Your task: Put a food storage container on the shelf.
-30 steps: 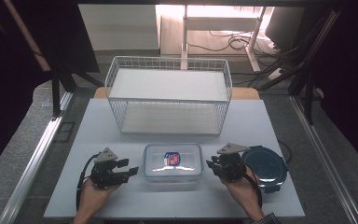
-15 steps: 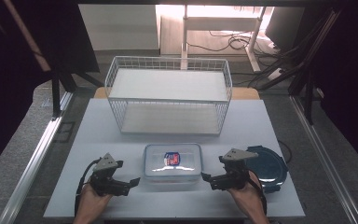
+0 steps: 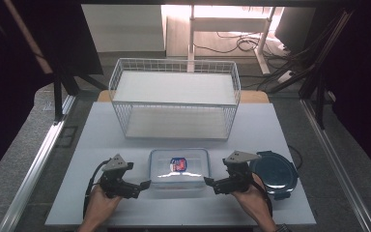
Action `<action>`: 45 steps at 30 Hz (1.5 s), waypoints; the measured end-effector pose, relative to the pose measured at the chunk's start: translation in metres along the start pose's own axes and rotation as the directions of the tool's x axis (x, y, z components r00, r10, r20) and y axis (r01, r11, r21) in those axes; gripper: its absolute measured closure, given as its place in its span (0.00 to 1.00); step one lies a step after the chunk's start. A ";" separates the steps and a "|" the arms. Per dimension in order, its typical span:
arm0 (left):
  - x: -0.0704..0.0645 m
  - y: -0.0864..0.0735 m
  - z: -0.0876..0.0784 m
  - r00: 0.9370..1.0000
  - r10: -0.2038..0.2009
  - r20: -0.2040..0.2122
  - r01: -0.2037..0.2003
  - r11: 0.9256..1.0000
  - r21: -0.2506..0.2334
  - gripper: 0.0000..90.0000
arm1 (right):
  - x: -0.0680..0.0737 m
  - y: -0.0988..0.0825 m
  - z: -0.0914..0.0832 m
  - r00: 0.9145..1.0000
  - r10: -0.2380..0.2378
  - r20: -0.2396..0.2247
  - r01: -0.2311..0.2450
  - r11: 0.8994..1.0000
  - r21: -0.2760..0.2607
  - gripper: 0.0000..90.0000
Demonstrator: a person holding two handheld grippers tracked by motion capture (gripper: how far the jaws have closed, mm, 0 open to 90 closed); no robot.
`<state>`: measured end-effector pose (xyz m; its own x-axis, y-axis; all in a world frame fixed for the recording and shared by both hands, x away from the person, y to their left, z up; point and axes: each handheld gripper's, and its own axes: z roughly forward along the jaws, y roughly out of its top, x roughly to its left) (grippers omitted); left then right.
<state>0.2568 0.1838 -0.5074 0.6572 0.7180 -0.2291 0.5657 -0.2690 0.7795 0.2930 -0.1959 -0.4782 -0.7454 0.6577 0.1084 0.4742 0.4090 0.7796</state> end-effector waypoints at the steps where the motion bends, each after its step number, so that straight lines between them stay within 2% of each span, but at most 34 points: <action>1: 0.000 0.001 0.001 1.000 -0.003 0.003 0.003 1.000 0.006 0.01 | 0.000 0.001 0.002 1.000 0.001 0.006 -0.001 1.000 0.005 0.00; 3: 0.001 0.005 0.005 1.000 -0.010 0.012 0.010 1.000 0.006 0.01 | 0.000 0.002 0.005 1.000 0.001 0.014 -0.001 1.000 0.015 0.00; 5: 0.002 0.009 0.008 0.998 -0.028 0.048 0.028 1.000 0.002 0.02 | 0.000 0.004 0.009 1.000 0.019 0.021 -0.020 1.000 0.023 0.00; 7: 0.004 0.013 0.011 0.996 -0.036 0.079 0.036 0.999 0.002 0.01 | -0.001 0.006 0.015 0.999 0.042 -0.007 -0.042 0.998 0.044 0.00; 11: 0.006 0.020 0.020 0.995 -0.027 0.098 0.025 0.999 0.028 0.02 | -0.005 0.010 0.019 0.996 0.071 -0.060 -0.068 0.996 0.053 0.00; 14: 0.009 0.026 0.027 0.993 -0.020 0.117 0.015 0.999 0.047 0.01 | -0.008 0.016 0.023 0.991 0.093 -0.092 -0.087 0.994 0.065 0.00; 17: 0.013 0.032 0.036 0.990 -0.022 0.138 0.015 0.998 0.058 0.01 | -0.013 0.021 0.033 0.983 0.128 -0.128 -0.115 0.988 0.105 0.01; 19: 0.015 0.032 0.041 0.990 -0.021 0.138 0.013 0.998 0.058 0.00 | -0.015 0.022 0.041 0.981 0.138 -0.134 -0.121 0.985 0.123 0.01; 20: 0.017 0.030 0.043 0.987 -0.034 0.159 0.025 0.998 0.057 0.00 | -0.016 0.021 0.045 0.980 0.142 -0.138 -0.124 0.983 0.134 0.00; 21: 0.019 0.028 0.045 0.981 -0.059 0.187 0.049 0.997 0.057 0.00 | -0.017 0.020 0.048 0.975 0.159 -0.155 -0.138 0.981 0.138 0.01; 23: 0.023 0.024 0.050 0.966 -0.095 0.240 0.080 0.994 0.071 0.00 | -0.019 0.018 0.051 0.960 0.200 -0.196 -0.171 0.973 0.155 0.02; 24: 0.025 0.023 0.050 0.962 -0.112 0.248 0.098 0.993 0.069 0.00 | -0.019 0.017 0.052 0.954 0.209 -0.216 -0.175 0.970 0.166 0.02; 26: 0.025 0.022 0.050 0.959 -0.121 0.255 0.105 0.992 0.077 0.00 | -0.019 0.016 0.053 0.947 0.229 -0.226 -0.190 0.965 0.181 0.03; 27: 0.025 0.022 0.048 0.959 -0.126 0.255 0.108 0.990 0.087 0.00 | -0.019 0.016 0.052 0.946 0.232 -0.226 -0.192 0.964 0.184 0.04; 29: 0.025 0.021 0.045 0.954 -0.142 0.264 0.120 0.988 0.098 0.05 | -0.018 0.015 0.048 0.946 0.236 -0.224 -0.195 0.962 0.190 0.07; 31: 0.026 0.017 0.038 0.943 -0.170 0.285 0.146 0.984 0.104 0.13 | -0.019 0.014 0.043 0.944 0.241 -0.227 -0.199 0.961 0.192 0.14; 32: 0.026 0.016 0.036 0.940 -0.176 0.292 0.152 0.983 0.103 0.17 | -0.021 0.013 0.039 0.938 0.255 -0.233 -0.213 0.958 0.190 0.18; 33: 0.027 0.013 0.031 0.933 -0.185 0.307 0.161 0.982 0.100 0.21 | -0.021 0.012 0.037 0.935 0.262 -0.240 -0.218 0.956 0.197 0.21; 35: 0.028 0.010 0.024 0.927 -0.189 0.324 0.169 0.982 0.091 0.32 | -0.023 0.010 0.029 0.926 0.285 -0.246 -0.246 0.953 0.177 0.34; 36: 0.028 0.007 0.020 0.921 -0.203 0.332 0.188 0.979 0.076 0.38 | -0.023 0.009 0.024 0.920 0.303 -0.251 -0.268 0.949 0.165 0.40; 39: 0.026 0.005 0.014 0.914 -0.225 0.337 0.217 0.974 0.061 0.49 | -0.020 0.007 0.014 0.922 0.298 -0.250 -0.267 0.952 0.151 0.48; 41: 0.025 0.005 0.012 0.912 -0.235 0.337 0.230 0.972 0.054 0.52 | -0.017 0.007 0.010 0.925 0.297 -0.238 -0.269 0.952 0.143 0.52; 42: 0.025 0.005 0.011 0.911 -0.238 0.336 0.235 0.971 0.052 0.54 | -0.016 0.005 0.007 0.924 0.301 -0.237 -0.275 0.952 0.136 0.54; 43: 0.024 0.004 0.011 0.908 -0.249 0.337 0.248 0.968 0.048 0.54 | -0.016 0.004 0.005 0.921 0.308 -0.239 -0.283 0.950 0.132 0.55; 44: 0.024 0.005 0.011 0.907 -0.252 0.338 0.251 0.967 0.046 0.55 | -0.015 0.003 0.003 0.916 0.319 -0.243 -0.296 0.947 0.128 0.57; 45: 0.024 0.005 0.010 0.908 -0.250 0.336 0.252 0.967 0.040 0.56 | -0.015 0.002 0.003 0.915 0.322 -0.245 -0.300 0.946 0.122 0.58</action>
<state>0.2804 0.1933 -0.5149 0.6224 0.5033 -0.5994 0.7325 -0.1049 0.6726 0.3068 -0.2033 -0.4796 -0.6437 0.5785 0.5009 0.7297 0.2669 0.6295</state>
